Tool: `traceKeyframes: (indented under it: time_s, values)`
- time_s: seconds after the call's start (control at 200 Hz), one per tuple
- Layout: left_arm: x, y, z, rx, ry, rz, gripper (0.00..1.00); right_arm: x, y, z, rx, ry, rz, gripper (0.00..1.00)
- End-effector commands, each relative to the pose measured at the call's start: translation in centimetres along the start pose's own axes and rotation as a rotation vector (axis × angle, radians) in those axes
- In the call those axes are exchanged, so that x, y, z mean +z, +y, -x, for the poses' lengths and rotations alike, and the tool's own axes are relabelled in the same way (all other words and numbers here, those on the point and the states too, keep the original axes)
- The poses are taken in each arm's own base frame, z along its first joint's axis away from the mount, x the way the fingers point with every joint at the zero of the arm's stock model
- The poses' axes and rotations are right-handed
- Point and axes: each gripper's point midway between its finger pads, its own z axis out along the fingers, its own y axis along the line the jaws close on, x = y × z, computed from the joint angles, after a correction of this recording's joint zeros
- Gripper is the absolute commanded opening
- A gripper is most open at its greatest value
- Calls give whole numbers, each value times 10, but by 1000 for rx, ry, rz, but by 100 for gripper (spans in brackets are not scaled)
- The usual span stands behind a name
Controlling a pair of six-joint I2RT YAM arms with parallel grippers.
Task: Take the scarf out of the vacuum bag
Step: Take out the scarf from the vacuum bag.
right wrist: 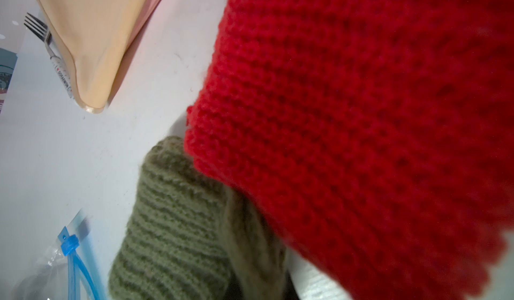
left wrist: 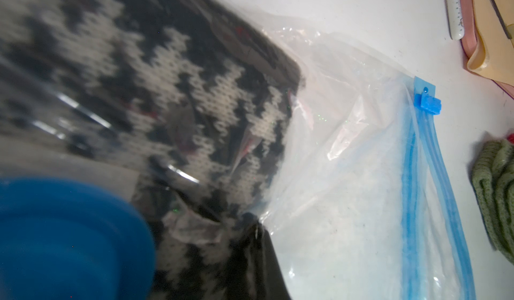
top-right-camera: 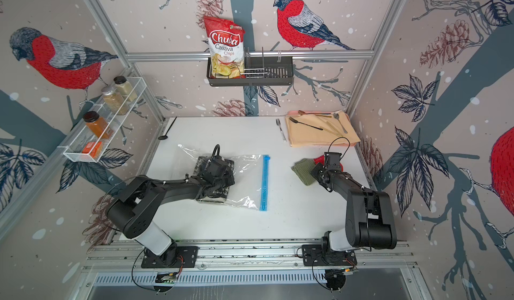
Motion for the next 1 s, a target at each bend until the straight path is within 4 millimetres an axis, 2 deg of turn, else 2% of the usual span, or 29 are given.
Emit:
traceKeyframes:
  time_s: [0.0, 0.405, 0.51, 0.58, 0.645, 0.785, 0.886, 0.991]
  values:
    - [1, 3, -5, 0, 21, 12, 0, 1, -4, 11, 40, -44, 5, 0]
    - [9, 1, -11, 5, 37, 8, 0, -1, 17, 19, 53, -70, 130, 1]
    - [9, 1, -12, 7, 41, 11, 0, -1, 18, 18, 53, -64, 127, 18]
    - [9, 1, -11, 8, 39, 12, 0, -2, 15, 17, 50, -68, 107, 36]
    - [8, 0, -10, 7, 35, 12, 0, -3, 17, 16, 37, -62, 112, 49]
    - [7, 0, -9, 7, 31, 13, 0, 0, 13, 7, 25, -29, 86, 61]
    - [7, -2, -7, 7, 30, 9, 0, -3, 11, 1, 13, -11, 66, 75]
    - [7, -4, -5, 13, 29, 8, 0, -10, 9, -2, -17, -9, 23, 81]
